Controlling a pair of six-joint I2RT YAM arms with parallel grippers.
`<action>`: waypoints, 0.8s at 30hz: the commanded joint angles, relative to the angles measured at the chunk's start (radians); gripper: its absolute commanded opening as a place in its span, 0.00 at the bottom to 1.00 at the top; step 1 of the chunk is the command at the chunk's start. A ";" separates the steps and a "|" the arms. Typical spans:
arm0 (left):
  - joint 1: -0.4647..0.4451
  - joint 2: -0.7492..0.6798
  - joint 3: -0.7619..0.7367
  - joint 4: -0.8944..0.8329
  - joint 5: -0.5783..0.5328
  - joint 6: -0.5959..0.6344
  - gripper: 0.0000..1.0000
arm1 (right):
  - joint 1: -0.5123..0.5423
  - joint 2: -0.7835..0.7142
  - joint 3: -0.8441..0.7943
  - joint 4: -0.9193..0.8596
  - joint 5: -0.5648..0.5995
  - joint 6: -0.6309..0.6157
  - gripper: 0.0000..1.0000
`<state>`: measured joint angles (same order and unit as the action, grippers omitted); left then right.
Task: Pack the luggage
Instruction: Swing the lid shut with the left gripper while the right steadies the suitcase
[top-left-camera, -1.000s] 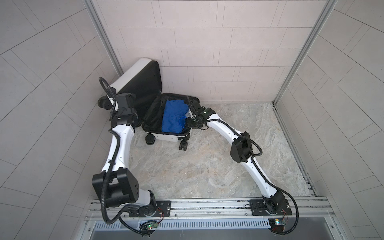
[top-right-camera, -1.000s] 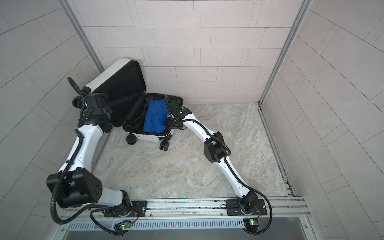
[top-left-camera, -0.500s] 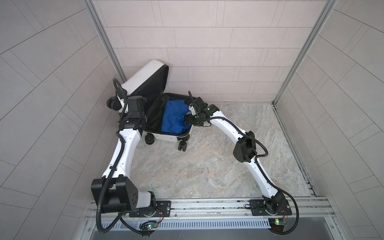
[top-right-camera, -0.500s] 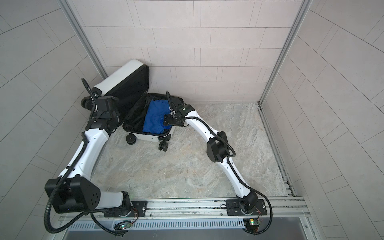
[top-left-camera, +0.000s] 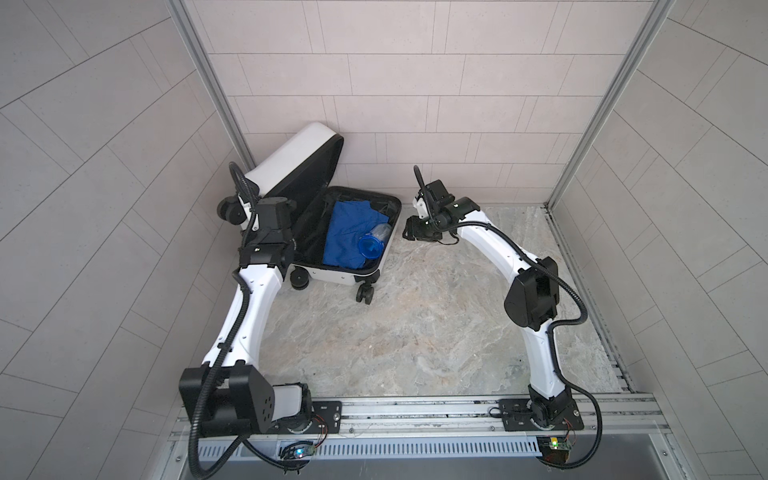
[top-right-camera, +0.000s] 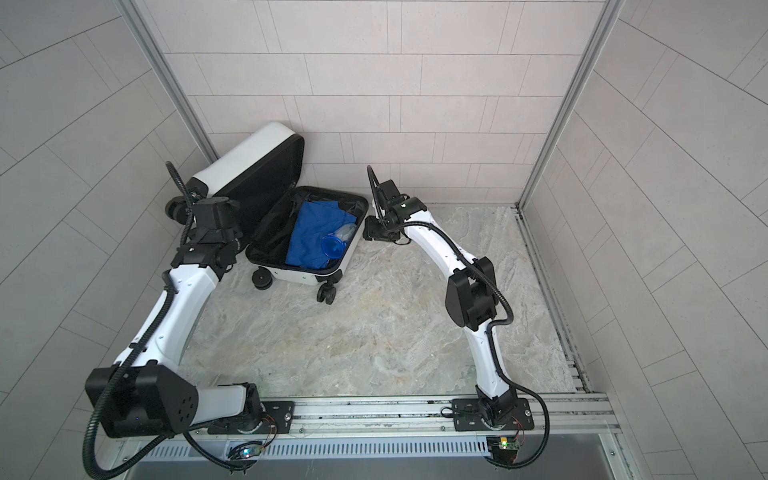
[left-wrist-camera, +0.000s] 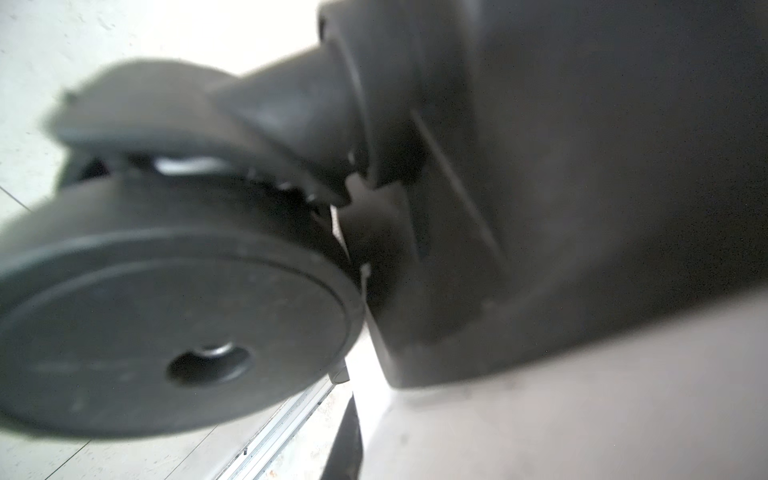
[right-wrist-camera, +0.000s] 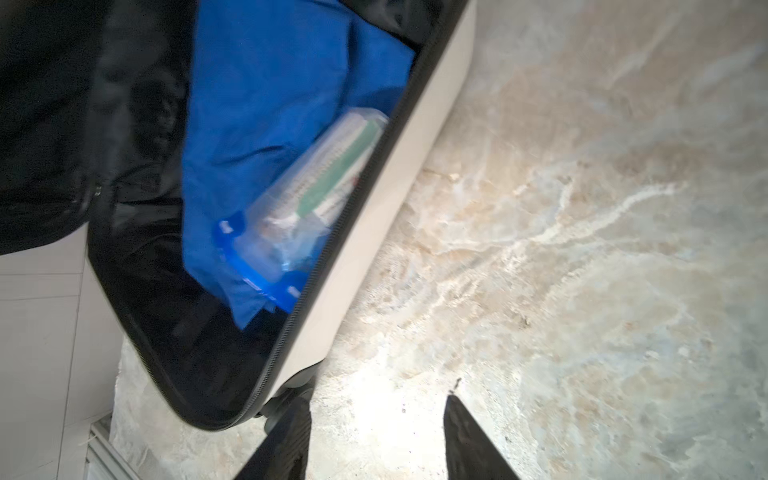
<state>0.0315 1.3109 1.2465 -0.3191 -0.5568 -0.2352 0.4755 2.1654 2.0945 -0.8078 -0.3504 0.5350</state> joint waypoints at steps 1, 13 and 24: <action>-0.055 -0.053 -0.001 0.013 0.097 0.005 0.00 | 0.001 0.007 -0.062 0.060 0.001 0.024 0.47; -0.114 -0.095 -0.047 0.006 0.069 -0.059 0.00 | 0.035 0.179 0.002 0.163 -0.102 0.156 0.41; -0.157 -0.218 -0.174 -0.004 0.054 -0.149 0.00 | 0.048 0.223 0.015 0.254 -0.131 0.262 0.41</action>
<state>-0.0834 1.1660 1.0847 -0.3290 -0.5922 -0.3183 0.4999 2.3665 2.0705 -0.6556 -0.4454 0.7521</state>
